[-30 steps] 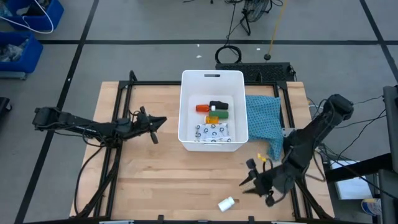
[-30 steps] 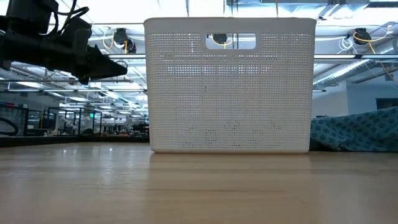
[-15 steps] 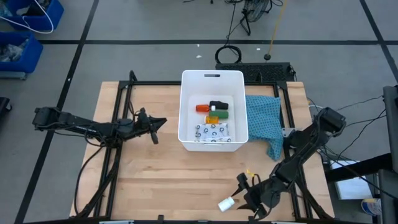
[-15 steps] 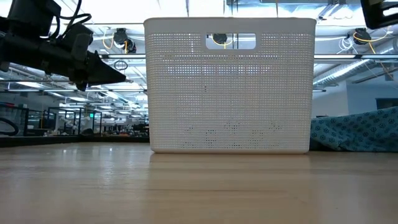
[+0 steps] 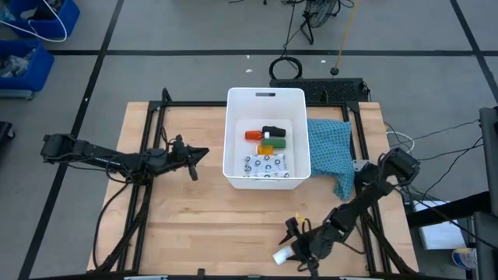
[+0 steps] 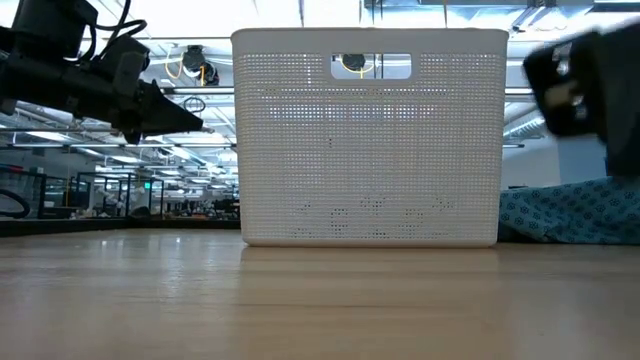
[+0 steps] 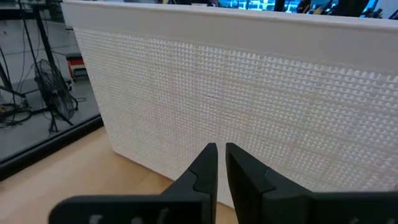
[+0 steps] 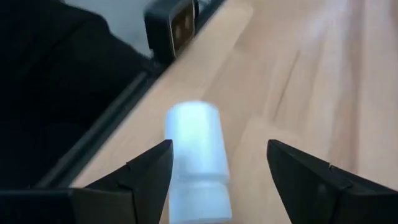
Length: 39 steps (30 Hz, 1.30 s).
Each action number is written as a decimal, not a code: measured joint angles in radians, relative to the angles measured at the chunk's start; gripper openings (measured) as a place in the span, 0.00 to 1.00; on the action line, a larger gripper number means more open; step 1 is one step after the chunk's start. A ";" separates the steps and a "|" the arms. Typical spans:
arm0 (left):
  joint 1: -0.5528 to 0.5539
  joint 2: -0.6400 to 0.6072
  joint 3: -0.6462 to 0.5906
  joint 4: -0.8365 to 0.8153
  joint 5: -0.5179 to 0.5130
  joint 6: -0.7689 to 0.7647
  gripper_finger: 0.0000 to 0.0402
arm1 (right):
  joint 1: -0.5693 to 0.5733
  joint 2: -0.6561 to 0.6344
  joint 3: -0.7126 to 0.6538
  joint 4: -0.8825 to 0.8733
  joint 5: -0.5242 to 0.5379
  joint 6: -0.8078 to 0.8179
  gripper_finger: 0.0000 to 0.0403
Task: Pick & place medical supplies in basket/bin
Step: Put the white medicine bottle into the white bin
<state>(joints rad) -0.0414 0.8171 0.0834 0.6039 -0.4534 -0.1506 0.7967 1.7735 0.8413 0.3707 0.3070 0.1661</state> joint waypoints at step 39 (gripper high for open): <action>0.001 0.000 0.000 0.006 0.017 -0.011 0.09 | -0.057 -0.588 -0.002 -0.365 -0.120 -0.194 0.41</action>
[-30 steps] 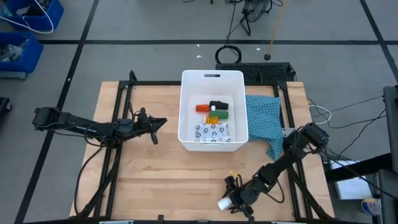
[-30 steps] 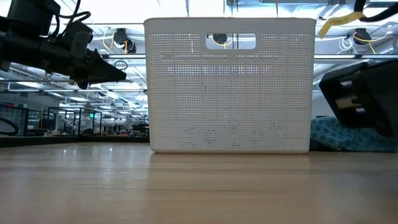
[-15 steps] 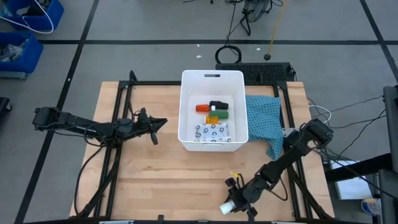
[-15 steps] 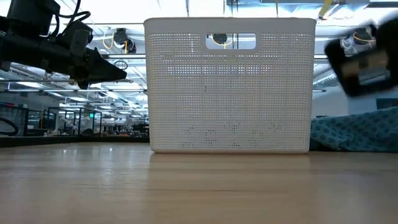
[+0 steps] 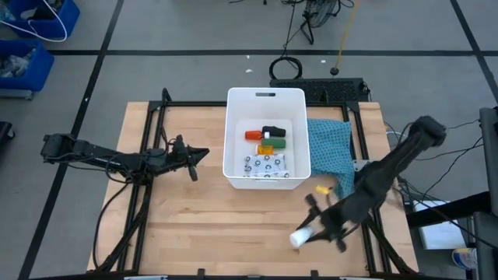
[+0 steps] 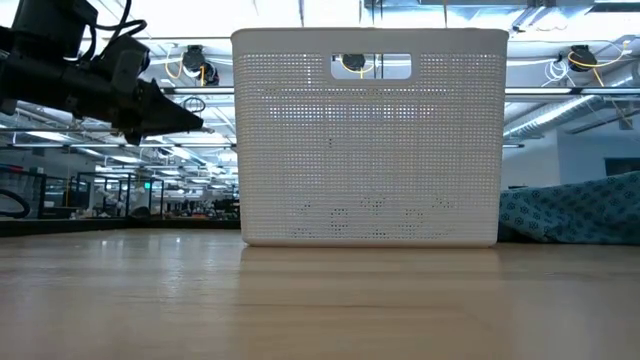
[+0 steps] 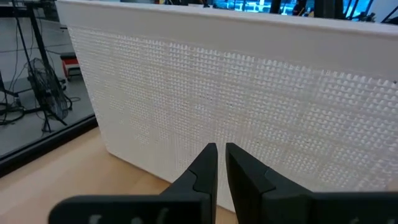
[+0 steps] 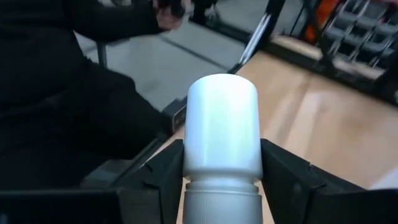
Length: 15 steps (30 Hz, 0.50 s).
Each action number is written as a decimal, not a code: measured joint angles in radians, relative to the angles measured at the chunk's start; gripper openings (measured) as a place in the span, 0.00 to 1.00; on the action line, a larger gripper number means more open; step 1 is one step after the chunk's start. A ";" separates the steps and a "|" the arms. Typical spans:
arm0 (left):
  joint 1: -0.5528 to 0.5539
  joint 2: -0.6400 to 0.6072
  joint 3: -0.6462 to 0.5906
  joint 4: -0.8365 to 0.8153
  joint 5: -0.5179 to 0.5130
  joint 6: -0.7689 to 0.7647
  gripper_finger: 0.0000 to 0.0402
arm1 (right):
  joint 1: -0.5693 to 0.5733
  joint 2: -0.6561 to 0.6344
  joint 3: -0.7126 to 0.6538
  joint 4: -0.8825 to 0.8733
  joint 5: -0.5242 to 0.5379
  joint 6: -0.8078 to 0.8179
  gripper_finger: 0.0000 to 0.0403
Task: Pick & place medical supplies in basket/bin
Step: Put the white medicine bottle into the white bin
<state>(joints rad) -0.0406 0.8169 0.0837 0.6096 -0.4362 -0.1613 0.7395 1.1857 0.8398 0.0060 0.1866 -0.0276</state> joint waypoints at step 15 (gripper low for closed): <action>0.000 0.000 0.000 -0.072 -0.010 -0.001 0.09 | -0.020 -0.686 -0.364 -0.047 0.128 -0.121 0.42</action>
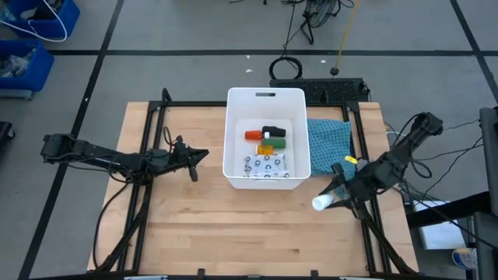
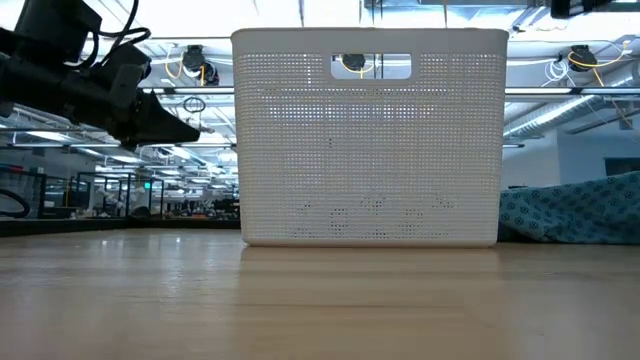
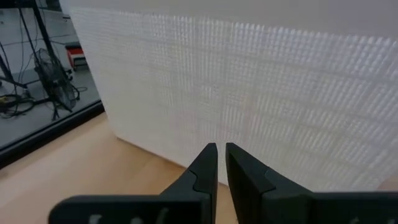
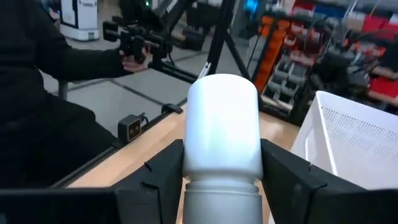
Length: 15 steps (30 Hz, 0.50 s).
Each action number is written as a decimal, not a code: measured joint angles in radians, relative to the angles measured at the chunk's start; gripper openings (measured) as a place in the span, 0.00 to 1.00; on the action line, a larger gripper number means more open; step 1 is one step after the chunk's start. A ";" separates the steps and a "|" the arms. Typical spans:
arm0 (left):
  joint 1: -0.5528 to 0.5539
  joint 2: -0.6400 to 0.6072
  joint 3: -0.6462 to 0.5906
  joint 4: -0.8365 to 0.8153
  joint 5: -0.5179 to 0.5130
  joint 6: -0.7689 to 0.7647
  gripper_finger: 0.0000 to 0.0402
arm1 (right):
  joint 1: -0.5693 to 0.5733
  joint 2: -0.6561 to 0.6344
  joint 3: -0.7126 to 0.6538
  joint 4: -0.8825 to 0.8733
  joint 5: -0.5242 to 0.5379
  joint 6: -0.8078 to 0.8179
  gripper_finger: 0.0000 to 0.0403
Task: Pick & place medical supplies in basket/bin
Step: Put the white medicine bottle into the white bin
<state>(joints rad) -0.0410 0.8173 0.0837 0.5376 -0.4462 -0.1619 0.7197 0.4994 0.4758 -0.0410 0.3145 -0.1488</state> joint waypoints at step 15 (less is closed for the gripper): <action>0.000 0.000 0.000 -0.062 -0.009 -0.023 0.09 | 0.000 -0.226 -0.224 0.199 0.052 -0.159 0.42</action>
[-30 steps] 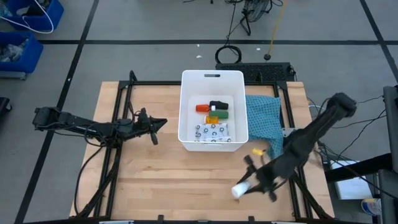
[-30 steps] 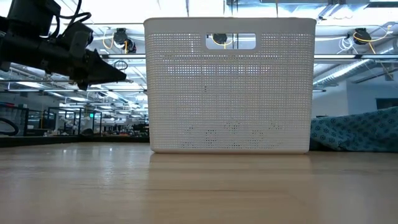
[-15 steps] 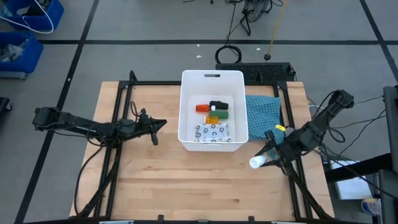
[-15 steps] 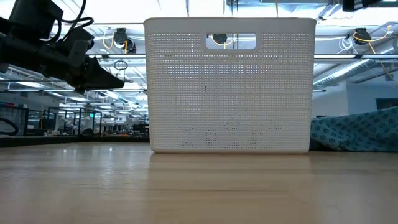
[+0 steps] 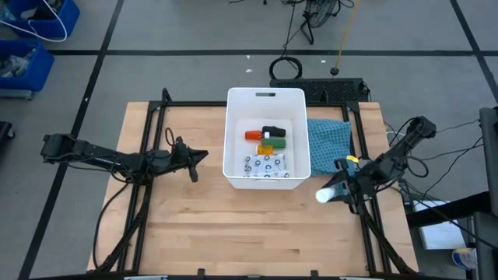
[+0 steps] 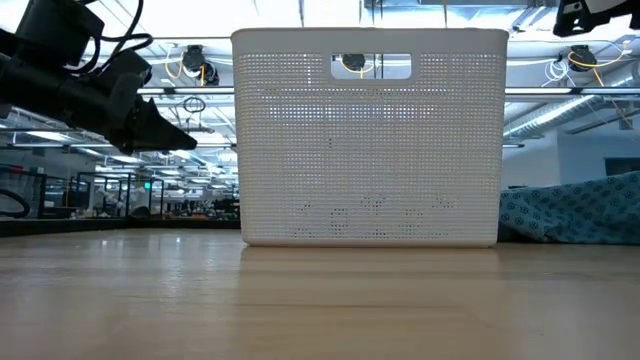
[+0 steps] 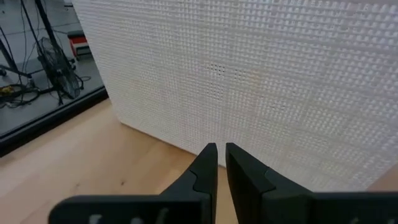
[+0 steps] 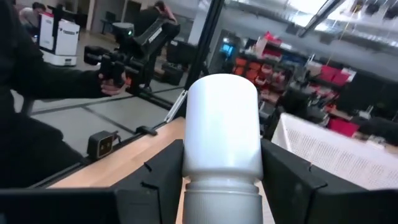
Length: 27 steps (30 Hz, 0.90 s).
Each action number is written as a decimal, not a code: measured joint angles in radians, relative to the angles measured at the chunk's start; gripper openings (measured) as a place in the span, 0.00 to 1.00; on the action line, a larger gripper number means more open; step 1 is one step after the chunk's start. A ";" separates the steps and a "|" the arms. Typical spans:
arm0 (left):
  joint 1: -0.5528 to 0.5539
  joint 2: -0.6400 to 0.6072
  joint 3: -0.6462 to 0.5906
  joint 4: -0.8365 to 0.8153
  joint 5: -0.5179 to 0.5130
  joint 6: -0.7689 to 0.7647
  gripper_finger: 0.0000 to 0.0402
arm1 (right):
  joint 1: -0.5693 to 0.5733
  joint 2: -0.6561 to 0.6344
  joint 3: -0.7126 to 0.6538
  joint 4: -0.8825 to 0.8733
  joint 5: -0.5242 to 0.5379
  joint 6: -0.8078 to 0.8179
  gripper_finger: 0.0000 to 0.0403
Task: Pick & place medical supplies in basket/bin
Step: Put the white medicine bottle into the white bin
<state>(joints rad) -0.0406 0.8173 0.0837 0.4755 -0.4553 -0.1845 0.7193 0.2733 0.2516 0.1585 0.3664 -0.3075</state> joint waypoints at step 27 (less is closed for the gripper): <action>0.000 0.000 0.000 0.037 0.009 0.206 0.09 | -0.085 0.014 -0.052 0.230 0.262 -0.173 0.42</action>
<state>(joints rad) -0.0406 0.8173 0.0837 0.5129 -0.4462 0.0211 0.6346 0.2870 0.1997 0.3887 0.6285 -0.4801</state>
